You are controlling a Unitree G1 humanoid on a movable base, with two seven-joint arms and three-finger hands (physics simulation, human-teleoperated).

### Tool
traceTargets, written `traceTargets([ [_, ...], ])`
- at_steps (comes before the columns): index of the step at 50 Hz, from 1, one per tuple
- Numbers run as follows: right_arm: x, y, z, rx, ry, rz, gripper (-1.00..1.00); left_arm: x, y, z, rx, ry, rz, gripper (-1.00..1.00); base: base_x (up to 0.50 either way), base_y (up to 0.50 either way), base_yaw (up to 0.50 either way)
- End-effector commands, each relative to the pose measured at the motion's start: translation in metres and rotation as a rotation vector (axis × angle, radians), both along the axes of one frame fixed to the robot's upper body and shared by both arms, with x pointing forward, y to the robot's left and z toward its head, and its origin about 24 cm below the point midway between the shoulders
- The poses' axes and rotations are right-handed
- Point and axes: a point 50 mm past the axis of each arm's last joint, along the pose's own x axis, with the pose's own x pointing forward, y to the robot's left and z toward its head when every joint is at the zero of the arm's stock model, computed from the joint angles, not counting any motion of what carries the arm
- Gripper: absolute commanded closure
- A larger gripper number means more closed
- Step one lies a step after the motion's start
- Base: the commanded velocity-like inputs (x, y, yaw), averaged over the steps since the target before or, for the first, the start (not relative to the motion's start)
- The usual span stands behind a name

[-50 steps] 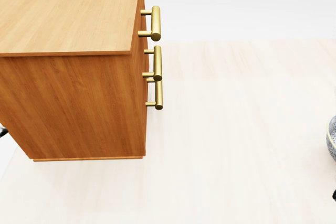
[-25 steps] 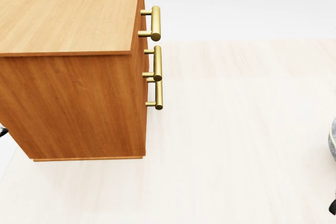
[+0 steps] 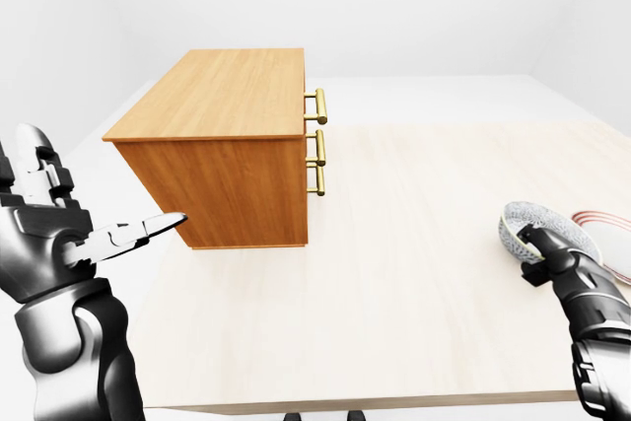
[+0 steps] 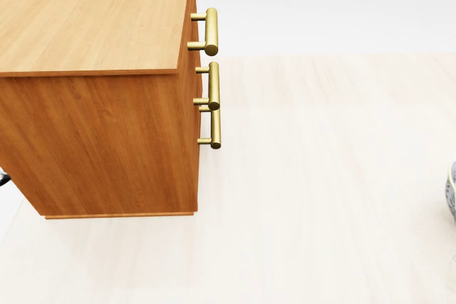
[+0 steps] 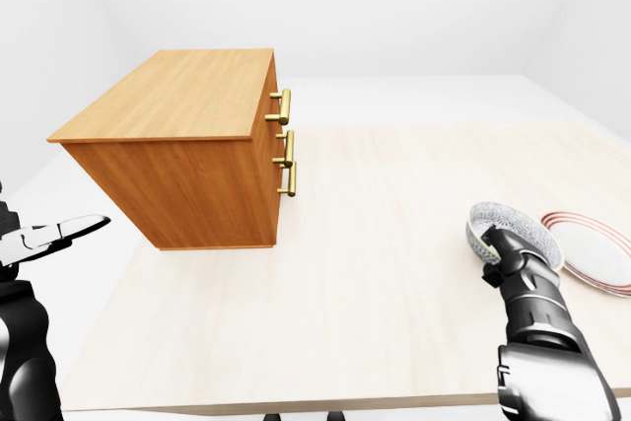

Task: Put the bowl on top of the cabinet.

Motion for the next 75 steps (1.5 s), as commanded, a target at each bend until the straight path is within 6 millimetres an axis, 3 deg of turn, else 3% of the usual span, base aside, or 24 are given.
traceTargets([
  [1, -0.006, -0.001, -0.009, 0.025, 0.109, -0.001, 1.00, 0.009, 0.002, -0.011, -0.036, 0.050, 0.000, -1.00, 0.00, 0.00, 0.00],
  [2, -0.004, -0.002, -0.004, 0.022, 0.106, 0.005, 1.00, 0.009, 0.002, -0.011, -0.035, 0.051, 0.000, -1.00, 0.00, 0.00, 0.00],
  [6, 0.030, -0.004, 0.058, -0.073, 0.050, 0.097, 1.00, 0.010, 0.002, -0.012, -0.037, 0.055, 0.001, -1.00, 0.00, 0.00, 0.00],
  [7, 0.047, 0.002, 0.091, -0.093, 0.003, 0.141, 1.00, 0.010, 0.002, -0.013, -0.036, 0.057, 0.000, -1.00, 0.00, 0.00, 0.00],
  [9, 0.062, 0.010, 0.126, -0.137, -0.041, 0.183, 1.00, 0.010, 0.002, -0.012, -0.036, 0.056, 0.000, -1.00, 0.00, 0.00, 0.00],
  [11, 0.082, 0.028, 0.186, -0.206, -0.096, 0.241, 1.00, 0.009, 0.002, -0.012, -0.036, 0.053, 0.000, -1.00, 0.00, 0.00, 0.00],
  [14, 0.093, 0.049, 0.249, -0.284, -0.156, 0.271, 1.00, 0.010, 0.002, -0.012, -0.036, 0.053, -0.001, -1.00, 0.00, 0.00, 0.00],
  [15, 0.096, 0.063, 0.279, -0.322, -0.178, 0.289, 1.00, 0.010, 0.002, -0.012, -0.038, 0.053, -0.001, -1.00, 0.00, 0.00, 0.00],
  [18, 0.097, 0.080, 0.311, -0.379, -0.201, 0.302, 1.00, 0.010, 0.002, -0.011, -0.037, 0.050, -0.002, -1.00, 0.00, 0.00, 0.00],
  [21, 0.101, 0.118, 0.352, -0.419, -0.264, 0.363, 1.00, 0.009, 0.001, -0.010, -0.036, 0.044, -0.003, -1.00, 0.00, 0.00, 0.00],
  [22, 0.101, 0.124, 0.356, -0.423, -0.266, 0.372, 1.00, 0.009, 0.001, -0.010, -0.036, 0.043, -0.004, -1.00, 0.00, 0.00, 0.00],
  [23, 0.102, 0.142, 0.370, -0.445, -0.288, 0.406, 1.00, 0.010, 0.001, -0.009, -0.036, 0.040, -0.005, -1.00, 0.00, 0.00, 0.00],
  [29, 0.110, 0.200, 0.383, -0.496, -0.334, 0.531, 1.00, 0.009, 0.002, -0.009, -0.038, 0.037, -0.007, -1.00, 0.00, 0.00, 0.00],
  [35, 0.108, 0.276, 0.396, -0.483, -0.429, 0.719, 1.00, 0.010, 0.001, -0.008, -0.039, 0.033, -0.011, -1.00, 0.00, 0.00, 0.00],
  [36, 0.108, 0.277, 0.396, -0.481, -0.431, 0.721, 1.00, 0.010, 0.001, -0.008, -0.039, 0.032, -0.012, -1.00, 0.00, 0.00, 0.00],
  [37, 0.107, 0.300, 0.394, -0.466, -0.451, 0.783, 1.00, 0.009, -0.001, -0.007, -0.035, 0.030, -0.016, -1.00, 0.00, 0.00, 0.00],
  [42, 0.107, 0.349, 0.379, -0.431, -0.541, 0.914, 1.00, 0.009, 0.001, -0.007, -0.042, 0.029, -0.015, -1.00, 0.00, 0.00, 0.00],
  [47, 0.103, 0.383, 0.365, -0.402, -0.568, 1.004, 1.00, 0.009, 0.000, -0.009, -0.042, 0.036, -0.016, -1.00, 0.00, 0.00, 0.00],
  [53, 0.096, 0.415, 0.351, -0.277, -0.619, 1.101, 1.00, 0.008, 0.001, -0.009, -0.044, 0.033, -0.016, -1.00, 0.00, 0.00, 0.00],
  [65, 0.089, 0.436, 0.342, -0.214, -0.641, 1.161, 1.00, 0.008, 0.000, -0.008, -0.048, 0.029, -0.018, -1.00, 0.00, 0.00, 0.00],
  [75, 0.091, 0.446, 0.323, -0.172, -0.629, 1.186, 1.00, 0.007, 0.001, -0.008, -0.051, 0.027, -0.019, -1.00, 0.00, 0.00, 0.00],
])
